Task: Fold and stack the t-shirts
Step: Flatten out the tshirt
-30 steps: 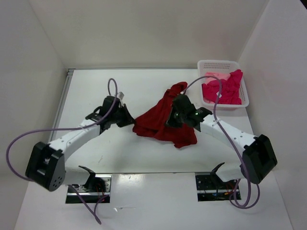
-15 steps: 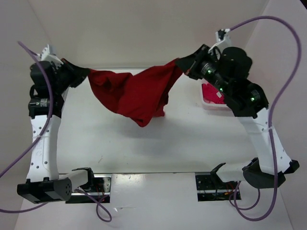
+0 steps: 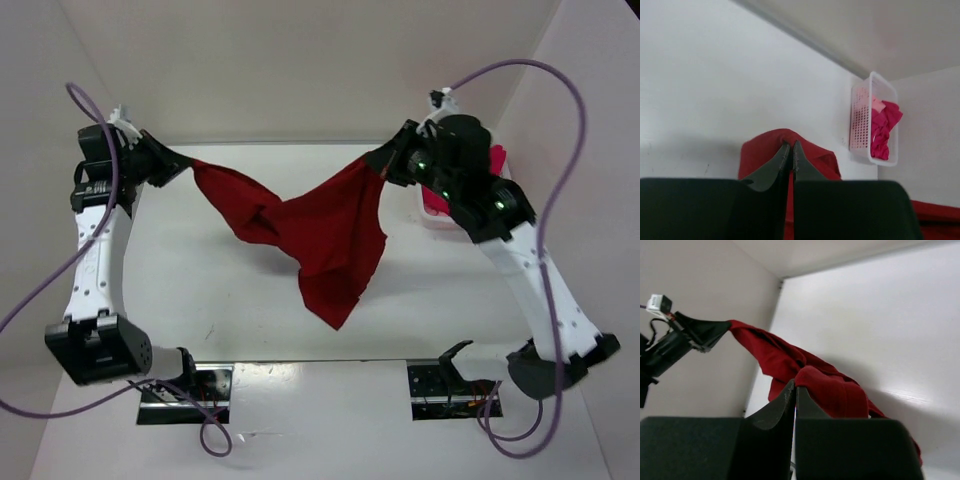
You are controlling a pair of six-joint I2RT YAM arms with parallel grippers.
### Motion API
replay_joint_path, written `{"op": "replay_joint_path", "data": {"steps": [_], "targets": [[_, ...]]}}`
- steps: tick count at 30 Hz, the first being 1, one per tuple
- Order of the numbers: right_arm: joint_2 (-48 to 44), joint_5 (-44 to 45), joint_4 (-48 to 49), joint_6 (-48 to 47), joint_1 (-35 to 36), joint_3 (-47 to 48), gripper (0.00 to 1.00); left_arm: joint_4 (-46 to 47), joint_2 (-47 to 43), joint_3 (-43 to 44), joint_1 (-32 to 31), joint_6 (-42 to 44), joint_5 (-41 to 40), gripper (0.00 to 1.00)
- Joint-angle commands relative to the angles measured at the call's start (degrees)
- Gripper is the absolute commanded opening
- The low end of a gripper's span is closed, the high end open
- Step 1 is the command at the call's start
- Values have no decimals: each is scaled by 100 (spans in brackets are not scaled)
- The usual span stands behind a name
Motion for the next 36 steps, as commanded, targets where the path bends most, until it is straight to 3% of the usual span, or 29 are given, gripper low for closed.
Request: {"op": "replay_joint_path", "data": {"steps": [1,5,8,11,14,17,20,26,32,36], "targets": [[937,-235,618,-112,-324,316,0,697,637,71,62,-293,697,7],[1640,-314,426,-190,-406,1962,0,721,921,969,185,-523,953,7],[1860,-375,284,-197,-406,3037,0,1051,998,1129,546,-998,1588,7],[1861,-454,196,-291,-406,3560,0,1379,998,1129,878,-1293,1940,7],[1516,-572,196,-305,-406,3419,0,1503,998,1208,1085,-1417,2068,7],[730,-595,289,-305,-406,1925,0,1769,1087,914,1320,-1557,2296,7],[-123,-595,472,-170,-406,-617,0,1548,1196,721,1354,-1238,2254,7],[-378,-650,709,90,-1180,-3410,0,1070,1580,269,1354,-536,1707,7],[-196,-384,758,-217,-1723,-3961,0,365,1780,505,1039,183,881,8],[-81,-125,734,-356,-1742,-3870,0,107,1367,233,856,370,318,8]]}}
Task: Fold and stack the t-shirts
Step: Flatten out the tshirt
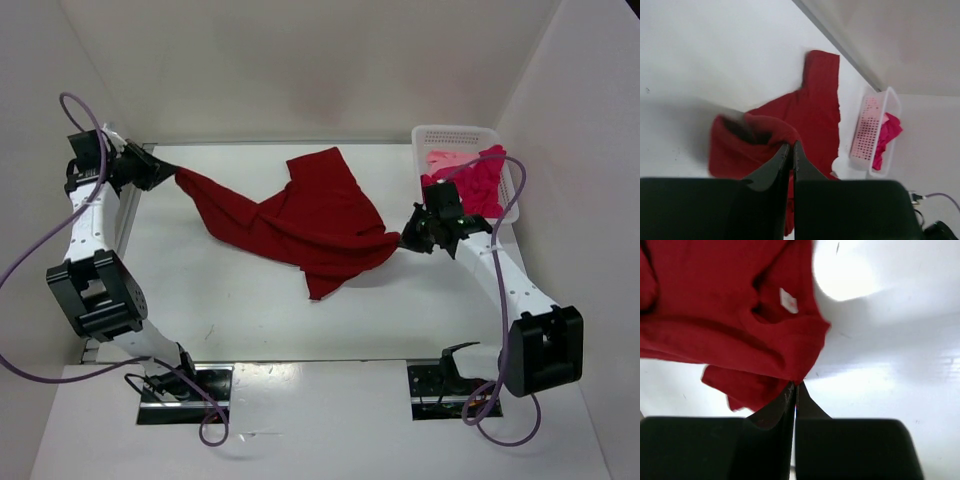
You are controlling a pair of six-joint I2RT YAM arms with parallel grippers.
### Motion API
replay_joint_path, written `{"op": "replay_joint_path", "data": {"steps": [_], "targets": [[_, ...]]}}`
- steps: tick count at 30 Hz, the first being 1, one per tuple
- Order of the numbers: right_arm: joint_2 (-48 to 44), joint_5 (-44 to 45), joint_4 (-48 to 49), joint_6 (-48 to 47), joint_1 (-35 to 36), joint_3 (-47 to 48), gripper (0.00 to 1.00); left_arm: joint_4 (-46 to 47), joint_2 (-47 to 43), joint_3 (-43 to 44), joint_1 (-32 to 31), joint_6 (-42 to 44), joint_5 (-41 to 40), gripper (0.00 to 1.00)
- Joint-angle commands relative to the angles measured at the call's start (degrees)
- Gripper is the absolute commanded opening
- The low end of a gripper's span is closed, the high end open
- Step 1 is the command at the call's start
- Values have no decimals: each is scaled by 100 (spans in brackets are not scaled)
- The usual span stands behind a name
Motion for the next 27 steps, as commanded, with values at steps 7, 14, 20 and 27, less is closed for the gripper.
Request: {"op": "replay_joint_path", "data": {"steps": [7,14,20,27], "targets": [[-392,-1064,306,-276,3,1931,0,-873,-1364,857,-451,440,-566,7],[-1212,-759,34,-329,-23,745,0,-810,-1286,1018,-521,299,-417,7],[-636,-481,142,-118,-793,-446,0,-690,-1041,-21,-653,492,-1155,6],[738,-29,565,-337,-814,398,0,-690,-791,-156,-1141,686,-2029,5]]}}
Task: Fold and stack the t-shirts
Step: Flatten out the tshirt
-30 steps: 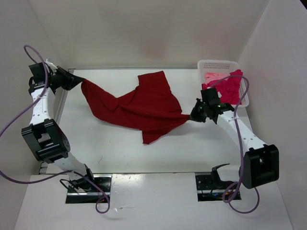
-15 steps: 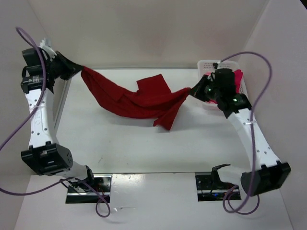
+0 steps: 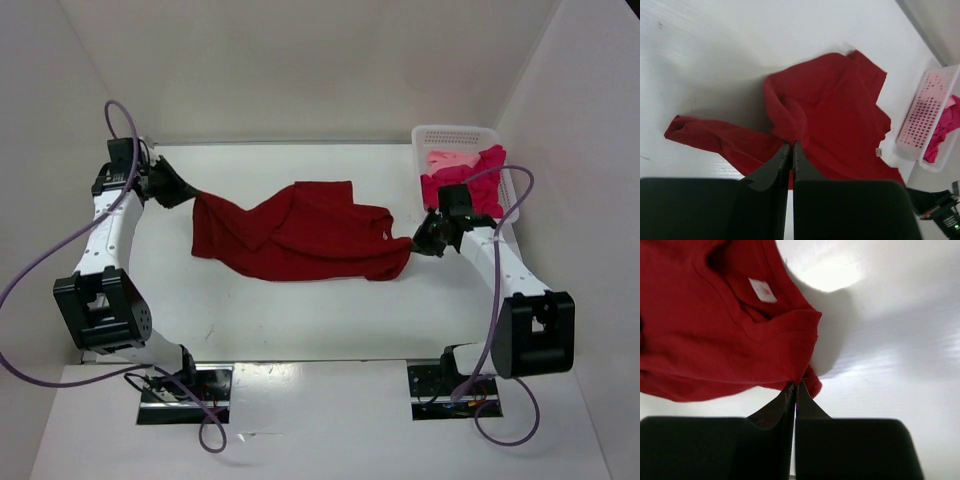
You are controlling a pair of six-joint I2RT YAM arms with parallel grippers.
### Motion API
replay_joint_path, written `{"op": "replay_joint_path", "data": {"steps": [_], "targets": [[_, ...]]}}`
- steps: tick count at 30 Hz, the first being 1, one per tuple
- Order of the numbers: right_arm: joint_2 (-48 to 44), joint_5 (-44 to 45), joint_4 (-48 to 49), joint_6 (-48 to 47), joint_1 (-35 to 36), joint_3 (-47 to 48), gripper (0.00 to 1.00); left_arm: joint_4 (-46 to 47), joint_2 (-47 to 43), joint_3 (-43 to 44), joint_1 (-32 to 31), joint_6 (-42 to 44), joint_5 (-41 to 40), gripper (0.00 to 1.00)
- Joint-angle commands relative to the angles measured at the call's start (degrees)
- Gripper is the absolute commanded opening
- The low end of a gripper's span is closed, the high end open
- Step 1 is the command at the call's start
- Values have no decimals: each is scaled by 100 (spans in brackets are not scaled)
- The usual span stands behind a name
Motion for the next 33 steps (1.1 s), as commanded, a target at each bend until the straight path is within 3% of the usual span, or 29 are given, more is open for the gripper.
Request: {"op": "replay_joint_path", "data": {"steps": [1,9,10,12,13,14,15,17,18,20,23,28,31,33], "targets": [[610,223,527,-156,-16,777,0,311,28,431,-205,248,-615,5],[1582,355,941,-42,315,2175,0,839,1819,1731,-381,-145,-928,5],[1703,390,941,-2,387,2491,0,839,1968,1898,-381,-165,-958,10],[1970,513,941,33,414,2908,0,970,2195,2040,-381,-217,-886,25],[2047,524,941,97,414,3023,3,971,2204,2033,-381,-208,-836,45],[2121,583,941,142,414,3142,11,971,2230,1965,-381,-142,-836,56],[2167,584,941,142,414,3143,27,973,2107,1802,-381,-42,-838,72],[2081,662,941,142,414,3143,44,1112,1862,1478,-381,12,-1002,80],[2080,663,941,142,414,3143,44,1164,1706,1296,-381,80,-1003,81],[1871,663,860,142,467,3196,47,1243,1141,872,-381,81,-1173,81],[1385,715,721,197,649,2832,47,1433,283,-597,-381,81,-1310,71],[559,301,939,565,775,1216,3,1402,-477,-2045,-345,29,-945,41],[355,46,1065,741,1003,578,0,1349,-651,-2661,-109,-137,-906,25],[252,-1,1191,871,1179,293,0,1508,-721,-3017,60,-288,-906,22]]}}
